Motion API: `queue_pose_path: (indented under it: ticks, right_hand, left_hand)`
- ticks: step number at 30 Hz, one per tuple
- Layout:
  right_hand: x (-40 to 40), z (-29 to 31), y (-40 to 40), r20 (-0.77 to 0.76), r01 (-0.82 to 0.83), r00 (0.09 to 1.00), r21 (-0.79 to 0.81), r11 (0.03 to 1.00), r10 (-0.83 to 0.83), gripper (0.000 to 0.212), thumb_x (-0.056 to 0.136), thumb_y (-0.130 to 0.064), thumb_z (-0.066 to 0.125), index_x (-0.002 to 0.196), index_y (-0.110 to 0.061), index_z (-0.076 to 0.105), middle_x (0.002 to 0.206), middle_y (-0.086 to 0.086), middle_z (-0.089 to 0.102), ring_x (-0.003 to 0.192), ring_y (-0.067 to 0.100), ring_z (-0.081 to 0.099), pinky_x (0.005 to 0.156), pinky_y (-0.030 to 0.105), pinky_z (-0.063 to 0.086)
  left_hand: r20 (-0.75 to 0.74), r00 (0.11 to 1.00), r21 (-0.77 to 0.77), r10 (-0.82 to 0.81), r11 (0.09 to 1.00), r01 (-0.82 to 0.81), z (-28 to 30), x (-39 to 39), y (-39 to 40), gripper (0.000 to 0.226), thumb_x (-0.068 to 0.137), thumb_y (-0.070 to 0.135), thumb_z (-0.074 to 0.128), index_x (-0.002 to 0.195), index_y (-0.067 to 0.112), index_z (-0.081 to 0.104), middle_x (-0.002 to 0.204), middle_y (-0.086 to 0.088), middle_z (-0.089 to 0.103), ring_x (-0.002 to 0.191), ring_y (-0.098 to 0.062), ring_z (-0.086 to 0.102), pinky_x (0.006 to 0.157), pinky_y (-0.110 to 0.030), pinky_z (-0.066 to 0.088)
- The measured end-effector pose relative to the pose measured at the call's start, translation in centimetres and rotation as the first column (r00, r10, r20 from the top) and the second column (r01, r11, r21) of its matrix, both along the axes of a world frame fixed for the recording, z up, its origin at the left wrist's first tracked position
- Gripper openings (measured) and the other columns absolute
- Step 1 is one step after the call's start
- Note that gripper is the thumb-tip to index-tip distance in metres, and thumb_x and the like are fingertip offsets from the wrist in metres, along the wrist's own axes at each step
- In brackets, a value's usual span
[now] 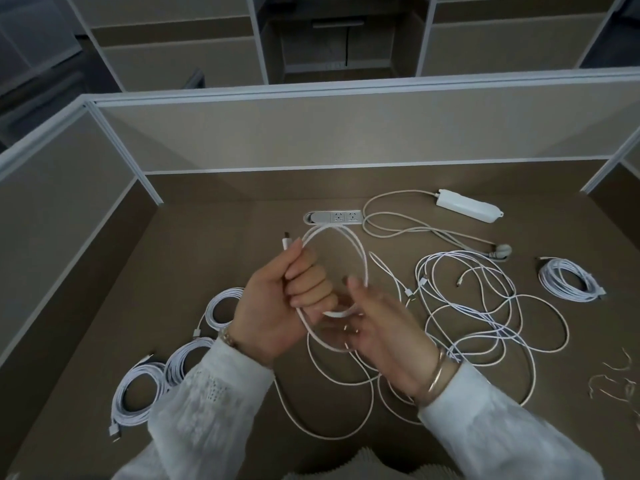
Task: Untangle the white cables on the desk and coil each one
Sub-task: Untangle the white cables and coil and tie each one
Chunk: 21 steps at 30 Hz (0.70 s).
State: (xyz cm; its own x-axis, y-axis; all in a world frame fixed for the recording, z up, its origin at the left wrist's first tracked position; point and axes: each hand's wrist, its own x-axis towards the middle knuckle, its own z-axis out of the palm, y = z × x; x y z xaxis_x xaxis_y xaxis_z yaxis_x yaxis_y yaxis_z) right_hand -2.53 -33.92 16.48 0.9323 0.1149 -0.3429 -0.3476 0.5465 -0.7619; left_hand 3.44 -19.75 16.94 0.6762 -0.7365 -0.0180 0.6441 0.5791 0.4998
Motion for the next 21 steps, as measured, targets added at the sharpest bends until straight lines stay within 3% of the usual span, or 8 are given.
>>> queue_pose_path:
  ticks: [2,5,9,12,14,16,19,21]
  right_hand:
    - [0.8,-0.2,-1.0,-0.001,0.157,0.988,0.095,0.983,-0.158,0.021,0.087,-0.018,0.056,0.101,-0.004,0.063,0.089,0.014,0.07,0.074,0.022,0.068,0.072,0.033,0.057]
    - [1.6,-0.2,-2.3,0.107,0.233,0.969,-0.089,0.968,-0.224,0.017,0.094,-0.01,0.049,0.095,-0.003,0.064,0.068,0.01,0.067,0.062,0.021,0.067,0.067,0.029,0.058]
    - [1.8,-0.4,-2.8,0.186,0.217,0.967,-0.263,0.94,-0.172,0.017,0.095,-0.012,0.05,0.093,-0.005,0.065,0.071,0.013,0.07,0.07,0.031,0.07,0.073,0.036,0.058]
    - [1.8,-1.3,-2.4,0.219,0.196,0.966,-0.276,0.941,-0.137,0.021,0.089,-0.023,0.056,0.099,-0.007,0.067,0.088,0.012,0.073,0.085,0.03,0.07,0.08,0.037,0.056]
    - [1.6,-2.6,-2.4,0.241,0.066,0.97,-0.415,0.908,0.04,0.034,0.081,-0.036,0.062,0.105,-0.014,0.067,0.102,0.007,0.072,0.097,0.018,0.068,0.089,0.03,0.053]
    - [1.5,-4.3,-2.6,0.166,-0.2,0.906,-0.645,0.738,0.39,0.038,0.078,-0.042,0.069,0.106,-0.015,0.068,0.103,0.006,0.072,0.095,0.01,0.066,0.089,0.022,0.049]
    - [1.9,-7.5,-4.1,-0.056,-0.242,0.742,-0.952,0.189,0.668,0.034,0.084,-0.046,0.065,0.074,-0.014,0.063,0.067,0.0,0.062,0.063,0.006,0.056,0.066,0.022,0.044]
    - [2.5,-8.5,-5.9,-0.115,-0.239,0.778,-0.963,0.122,0.618,0.047,0.089,-0.048,0.057,0.068,-0.006,0.06,0.058,0.007,0.057,0.056,0.01,0.05,0.061,0.03,0.041]
  left_hand:
    - [-0.038,0.999,0.017,-0.021,1.0,0.022,-0.3,0.1,0.4,0.041,0.099,0.029,0.041,0.06,0.019,0.038,0.05,0.006,0.02,0.044,-0.01,0.018,0.051,-0.022,0.031]
    - [-0.033,0.99,0.29,0.136,0.949,-0.121,-0.5,0.2,0.4,0.044,0.098,0.031,0.041,0.056,0.018,0.039,0.048,0.006,0.018,0.041,-0.009,0.017,0.048,-0.023,0.039]
    - [0.075,0.948,0.49,0.31,0.816,-0.305,-1.0,0.3,0.0,0.041,0.097,0.03,0.043,0.059,0.015,0.037,0.049,0.004,0.019,0.039,-0.009,0.023,0.05,-0.027,0.048]
    - [-0.005,0.949,0.438,0.316,0.853,-0.282,-0.8,0.4,0.0,0.045,0.097,0.031,0.042,0.054,0.018,0.034,0.049,0.007,0.013,0.039,-0.007,0.014,0.039,-0.02,0.031]
    - [-0.045,0.946,0.401,0.321,0.873,-0.277,-0.4,0.7,0.1,0.047,0.096,0.032,0.041,0.051,0.02,0.032,0.053,0.006,0.007,0.042,-0.009,0.006,0.036,-0.018,0.017]
    - [-0.041,0.939,0.404,0.34,0.866,-0.296,-0.1,1.2,0.5,0.048,0.096,0.031,0.041,0.051,0.021,0.032,0.055,0.006,0.005,0.044,-0.01,0.003,0.037,-0.018,0.011]
    - [0.002,0.931,0.434,0.364,0.839,-0.329,0.5,2.1,1.8,0.048,0.097,0.031,0.04,0.051,0.021,0.032,0.054,0.007,0.006,0.045,-0.01,0.002,0.039,-0.02,0.007]
    - [0.058,0.924,0.476,0.377,0.804,-0.358,0.7,3.0,3.3,0.048,0.097,0.032,0.04,0.051,0.021,0.032,0.048,0.008,0.012,0.043,-0.009,0.004,0.04,-0.02,0.008]
